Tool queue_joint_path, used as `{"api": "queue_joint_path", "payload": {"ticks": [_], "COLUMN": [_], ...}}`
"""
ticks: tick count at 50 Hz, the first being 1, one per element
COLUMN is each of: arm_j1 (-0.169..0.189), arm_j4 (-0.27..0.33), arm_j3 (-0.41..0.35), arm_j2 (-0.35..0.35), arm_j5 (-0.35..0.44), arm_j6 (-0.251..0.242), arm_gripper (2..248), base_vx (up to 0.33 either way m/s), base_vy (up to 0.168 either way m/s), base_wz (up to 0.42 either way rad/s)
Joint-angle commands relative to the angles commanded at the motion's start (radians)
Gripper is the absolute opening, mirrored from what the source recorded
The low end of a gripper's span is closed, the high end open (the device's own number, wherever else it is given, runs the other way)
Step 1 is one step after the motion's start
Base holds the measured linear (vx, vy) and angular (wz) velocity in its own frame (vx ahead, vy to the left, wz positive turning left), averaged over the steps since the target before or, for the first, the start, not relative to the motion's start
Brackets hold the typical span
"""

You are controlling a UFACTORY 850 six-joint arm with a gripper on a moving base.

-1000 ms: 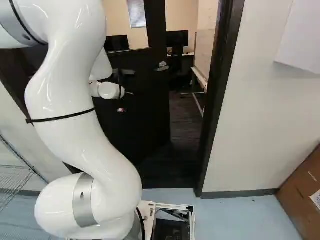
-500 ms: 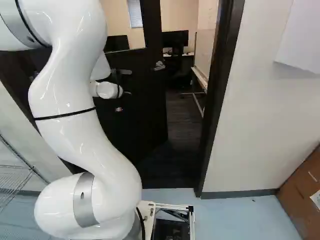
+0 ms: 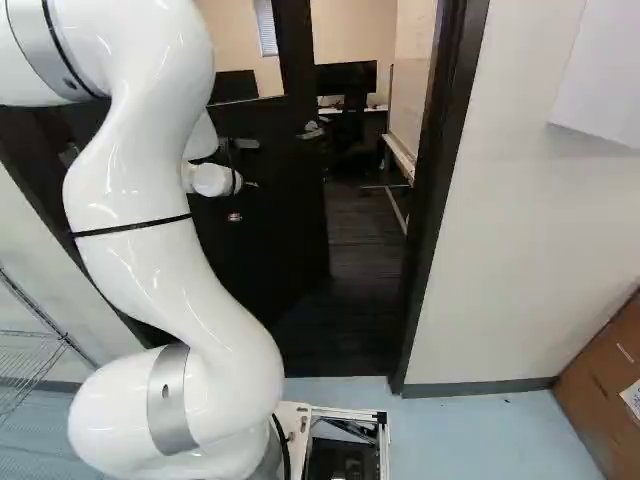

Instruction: Open the door and move inside

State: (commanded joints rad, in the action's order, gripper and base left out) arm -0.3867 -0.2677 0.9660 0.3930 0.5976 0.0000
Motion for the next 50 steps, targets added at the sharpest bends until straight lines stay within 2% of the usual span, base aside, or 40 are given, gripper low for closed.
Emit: {"api": "queue_joint_path", "payload": {"ticks": [32,50], "arm_j1": [-0.027,-0.042], "arm_j4": [0.001,0.024], "arm_j3": [0.065,0.099], "arm_j2": [0.052,0.079], "arm_j5": [0.0,0.0], "arm_j6": [0.0,0.0], "arm_gripper": [247,247], "base_vx": [0.0,0.0], "base_vy": [0.0,0.0], "base_wz": [0.0,0.0]}}
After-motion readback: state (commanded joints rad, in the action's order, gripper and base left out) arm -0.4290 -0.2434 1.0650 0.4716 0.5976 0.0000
